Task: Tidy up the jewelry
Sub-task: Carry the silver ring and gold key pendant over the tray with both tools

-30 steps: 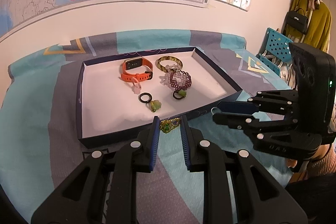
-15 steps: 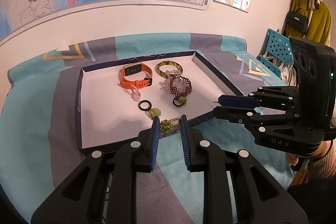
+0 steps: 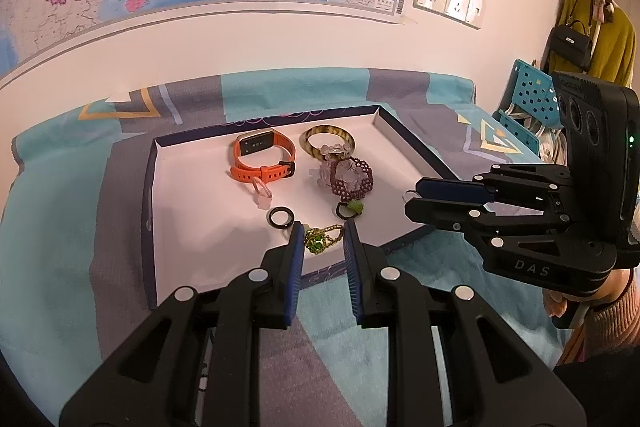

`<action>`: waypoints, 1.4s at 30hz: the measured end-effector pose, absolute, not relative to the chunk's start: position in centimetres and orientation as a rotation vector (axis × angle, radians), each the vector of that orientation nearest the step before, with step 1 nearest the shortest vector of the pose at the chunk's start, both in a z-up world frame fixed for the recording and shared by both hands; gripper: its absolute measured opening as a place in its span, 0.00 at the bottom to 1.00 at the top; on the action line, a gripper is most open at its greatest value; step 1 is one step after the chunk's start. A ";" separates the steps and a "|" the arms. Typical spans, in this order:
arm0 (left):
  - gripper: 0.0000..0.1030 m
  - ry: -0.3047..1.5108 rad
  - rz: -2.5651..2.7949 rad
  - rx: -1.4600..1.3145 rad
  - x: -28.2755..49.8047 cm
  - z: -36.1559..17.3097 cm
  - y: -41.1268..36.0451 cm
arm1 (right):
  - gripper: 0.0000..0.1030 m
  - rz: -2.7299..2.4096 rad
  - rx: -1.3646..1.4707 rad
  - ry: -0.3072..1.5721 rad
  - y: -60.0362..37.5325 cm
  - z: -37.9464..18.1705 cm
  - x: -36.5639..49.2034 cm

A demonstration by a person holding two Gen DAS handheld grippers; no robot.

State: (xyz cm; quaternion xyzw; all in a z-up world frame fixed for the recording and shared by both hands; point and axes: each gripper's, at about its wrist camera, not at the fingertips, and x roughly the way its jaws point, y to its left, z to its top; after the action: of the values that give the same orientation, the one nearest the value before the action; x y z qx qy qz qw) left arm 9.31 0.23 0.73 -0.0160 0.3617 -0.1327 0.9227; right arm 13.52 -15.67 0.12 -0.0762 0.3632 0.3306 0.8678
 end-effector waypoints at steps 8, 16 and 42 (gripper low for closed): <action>0.20 0.747 -0.274 -0.040 10.1 0.8 0.1 | 0.18 0.690 -0.164 0.755 -15.5 0.2 14.0; 0.20 0.745 -0.269 -0.035 10.6 0.8 0.0 | 0.18 0.687 -0.168 0.755 -15.2 0.2 14.7; 0.20 0.762 -0.239 -0.025 13.4 0.0 0.1 | 0.18 0.673 -0.192 0.769 -14.4 -0.1 16.8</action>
State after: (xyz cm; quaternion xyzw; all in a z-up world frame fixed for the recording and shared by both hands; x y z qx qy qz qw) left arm 13.39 0.05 -0.02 -0.0122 0.3711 -0.1163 0.9212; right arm 16.84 -14.40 -0.12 -0.0915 0.3672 0.3215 0.8680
